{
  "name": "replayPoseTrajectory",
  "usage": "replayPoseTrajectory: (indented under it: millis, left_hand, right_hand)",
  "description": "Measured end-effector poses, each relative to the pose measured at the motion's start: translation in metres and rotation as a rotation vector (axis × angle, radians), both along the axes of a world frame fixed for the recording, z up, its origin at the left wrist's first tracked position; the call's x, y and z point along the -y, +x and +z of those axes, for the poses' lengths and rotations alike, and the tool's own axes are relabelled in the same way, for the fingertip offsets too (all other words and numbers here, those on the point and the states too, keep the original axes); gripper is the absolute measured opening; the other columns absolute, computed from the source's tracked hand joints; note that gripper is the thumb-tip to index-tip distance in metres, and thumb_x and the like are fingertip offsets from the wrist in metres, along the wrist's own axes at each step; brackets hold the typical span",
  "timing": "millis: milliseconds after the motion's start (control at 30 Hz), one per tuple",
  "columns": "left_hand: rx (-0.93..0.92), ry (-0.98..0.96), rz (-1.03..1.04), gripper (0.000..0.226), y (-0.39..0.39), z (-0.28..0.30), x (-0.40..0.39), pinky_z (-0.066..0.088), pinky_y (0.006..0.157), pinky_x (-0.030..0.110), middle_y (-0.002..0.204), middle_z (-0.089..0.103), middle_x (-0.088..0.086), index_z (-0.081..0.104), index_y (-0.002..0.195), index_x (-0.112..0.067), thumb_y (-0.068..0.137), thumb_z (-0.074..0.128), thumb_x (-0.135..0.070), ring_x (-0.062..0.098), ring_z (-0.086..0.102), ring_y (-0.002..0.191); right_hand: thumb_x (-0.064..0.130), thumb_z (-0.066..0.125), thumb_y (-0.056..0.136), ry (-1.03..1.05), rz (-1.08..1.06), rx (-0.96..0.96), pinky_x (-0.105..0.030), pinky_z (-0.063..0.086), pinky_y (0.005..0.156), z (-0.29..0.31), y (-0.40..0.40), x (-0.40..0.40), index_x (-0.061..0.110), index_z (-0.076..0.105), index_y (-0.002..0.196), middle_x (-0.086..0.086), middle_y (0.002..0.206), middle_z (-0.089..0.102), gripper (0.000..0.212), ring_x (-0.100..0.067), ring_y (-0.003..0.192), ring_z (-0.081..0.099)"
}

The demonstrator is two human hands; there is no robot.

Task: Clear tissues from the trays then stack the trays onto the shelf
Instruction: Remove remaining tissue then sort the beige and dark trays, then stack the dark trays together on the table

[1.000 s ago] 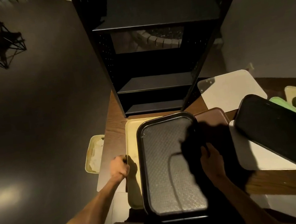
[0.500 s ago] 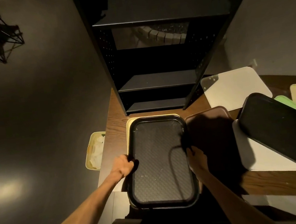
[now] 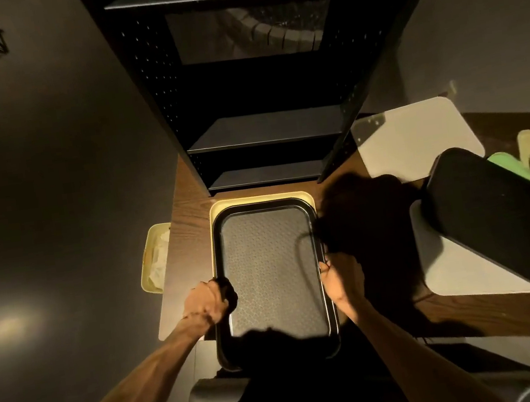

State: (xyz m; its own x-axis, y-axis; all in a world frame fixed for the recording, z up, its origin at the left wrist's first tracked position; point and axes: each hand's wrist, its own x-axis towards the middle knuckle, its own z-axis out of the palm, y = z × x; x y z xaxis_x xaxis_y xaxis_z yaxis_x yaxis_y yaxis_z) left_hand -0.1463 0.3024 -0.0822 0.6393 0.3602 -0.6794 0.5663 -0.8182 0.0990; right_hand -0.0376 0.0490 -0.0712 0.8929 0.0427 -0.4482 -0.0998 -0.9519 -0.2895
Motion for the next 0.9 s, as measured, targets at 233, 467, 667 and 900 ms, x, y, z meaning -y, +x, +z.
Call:
replayPoseTrajectory:
  millis: [233, 467, 667, 900]
  left_hand:
    - [-0.033, 0.092, -0.028, 0.039, 0.020, 0.025, 0.003, 0.051, 0.087, 0.033, 0.118, 0.066, 0.010, 0.061, 0.118, -0.013, 0.090, 0.058, -0.040, 0.027, 0.066, 0.109]
    - [0.163, -0.227, 0.055, 0.031, 0.072, 0.062, 0.031, 0.053, 0.080, 0.036, 0.104, 0.071, 0.018, 0.062, 0.107, -0.012, 0.094, 0.052, -0.038, 0.035, 0.068, 0.096]
    - [0.256, -0.451, 0.073, 0.026, 0.117, 0.084, 0.090, 0.058, 0.084, 0.044, 0.089, 0.071, 0.011, 0.064, 0.109, -0.018, 0.094, 0.056, -0.038, 0.029, 0.070, 0.090]
    - [0.267, -0.564, 0.069, 0.017, 0.163, 0.106, 0.195, 0.059, 0.074, 0.043, 0.088, 0.070, 0.014, 0.061, 0.105, -0.013, 0.097, 0.054, -0.026, 0.027, 0.069, 0.075]
  right_hand:
    - [0.015, 0.057, 0.084, 0.007, 0.067, 0.034, -0.036, 0.053, 0.074, 0.020, 0.019, -0.008, 0.018, 0.071, 0.097, -0.005, 0.102, 0.073, 0.020, -0.034, 0.098, 0.068]
    - [0.023, 0.059, 0.084, 0.184, 0.034, 0.053, -0.036, 0.056, 0.085, 0.040, 0.033, 0.014, 0.025, 0.071, 0.107, 0.003, 0.110, 0.074, 0.026, -0.026, 0.103, 0.069]
    - [0.023, 0.064, 0.083, 0.307, -0.055, 0.098, -0.027, 0.056, 0.084, 0.053, 0.052, 0.077, 0.028, 0.071, 0.097, 0.007, 0.099, 0.074, 0.017, -0.015, 0.093, 0.071]
    - [0.012, 0.061, 0.087, 0.326, -0.115, 0.138, -0.016, 0.037, 0.068, 0.090, 0.087, 0.180, 0.012, 0.072, 0.100, -0.009, 0.098, 0.073, 0.017, -0.025, 0.095, 0.068]
